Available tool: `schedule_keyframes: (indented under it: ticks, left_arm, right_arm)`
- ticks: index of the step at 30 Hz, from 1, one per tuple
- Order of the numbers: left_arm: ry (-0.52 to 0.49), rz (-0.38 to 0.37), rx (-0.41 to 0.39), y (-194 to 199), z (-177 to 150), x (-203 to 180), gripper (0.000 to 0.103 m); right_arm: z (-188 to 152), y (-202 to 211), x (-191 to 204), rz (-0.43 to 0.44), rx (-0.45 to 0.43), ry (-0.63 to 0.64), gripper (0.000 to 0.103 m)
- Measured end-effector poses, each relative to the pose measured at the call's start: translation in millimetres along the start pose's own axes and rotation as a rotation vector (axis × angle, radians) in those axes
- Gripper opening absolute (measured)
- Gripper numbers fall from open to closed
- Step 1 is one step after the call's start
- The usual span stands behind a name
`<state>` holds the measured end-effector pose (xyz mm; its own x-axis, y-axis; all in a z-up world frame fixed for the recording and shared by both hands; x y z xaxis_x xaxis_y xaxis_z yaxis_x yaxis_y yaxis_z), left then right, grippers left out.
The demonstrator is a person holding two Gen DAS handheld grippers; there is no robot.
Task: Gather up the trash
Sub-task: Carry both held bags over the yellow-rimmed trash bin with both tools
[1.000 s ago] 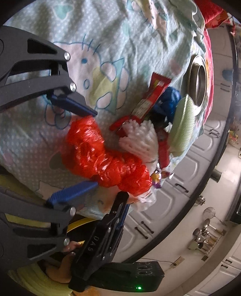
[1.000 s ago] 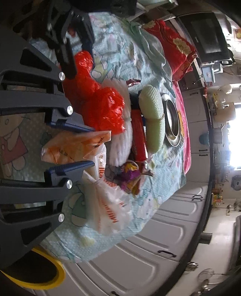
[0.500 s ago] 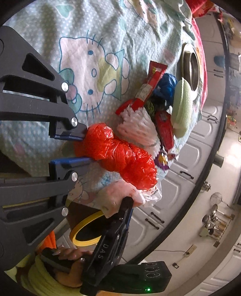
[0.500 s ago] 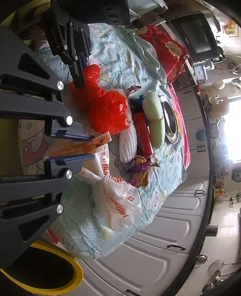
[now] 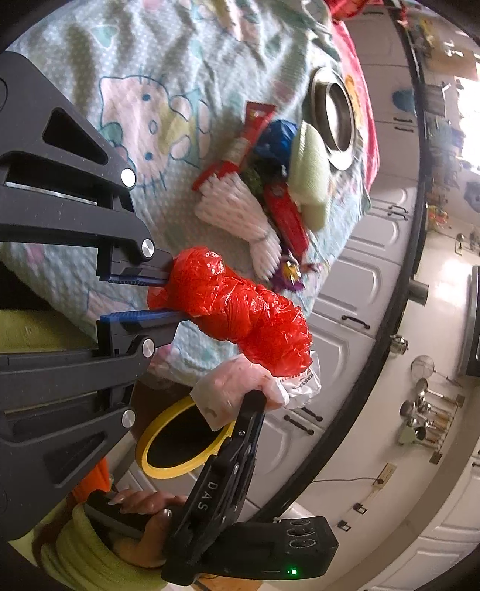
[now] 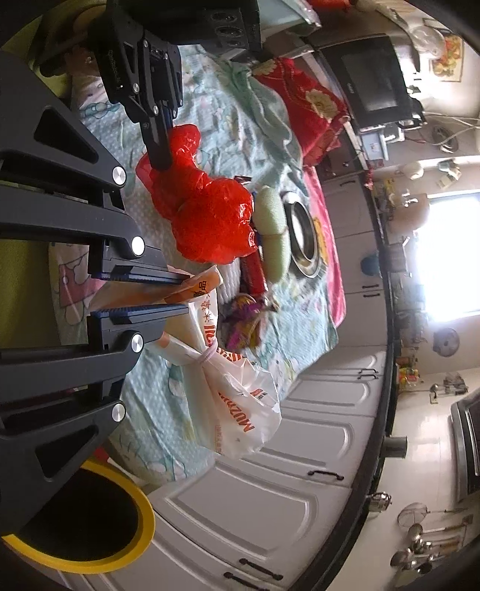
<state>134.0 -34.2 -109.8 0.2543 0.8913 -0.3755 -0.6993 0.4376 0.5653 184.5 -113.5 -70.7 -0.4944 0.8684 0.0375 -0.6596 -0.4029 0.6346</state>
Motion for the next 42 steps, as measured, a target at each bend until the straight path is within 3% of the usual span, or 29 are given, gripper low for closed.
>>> schedule_keyframes:
  ticks: [23, 42]
  left_arm:
    - [-0.174, -0.083, 0.047, -49, 30, -98, 0.006]
    - [-0.235, -0.130, 0.103, -106, 35, -159, 0.006]
  right_arm:
    - [2, 62, -97, -0.079, -0.074, -0.172, 0.011]
    - [-47, 104, -191, -0.195, -0.063, -0.329, 0.011]
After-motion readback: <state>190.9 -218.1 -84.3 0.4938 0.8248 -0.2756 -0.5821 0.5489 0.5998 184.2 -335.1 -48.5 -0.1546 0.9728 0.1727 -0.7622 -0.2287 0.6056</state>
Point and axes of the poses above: each gripper's, at about its wrist camera, not at the fingertips, and y roughly against the way its jaws point, x to its left, z to its top, the point moved 10 cm from there along -y, roughly the way its jaws point, and after that the axes turned 6 degrees about -z, right-handed, at the moved point
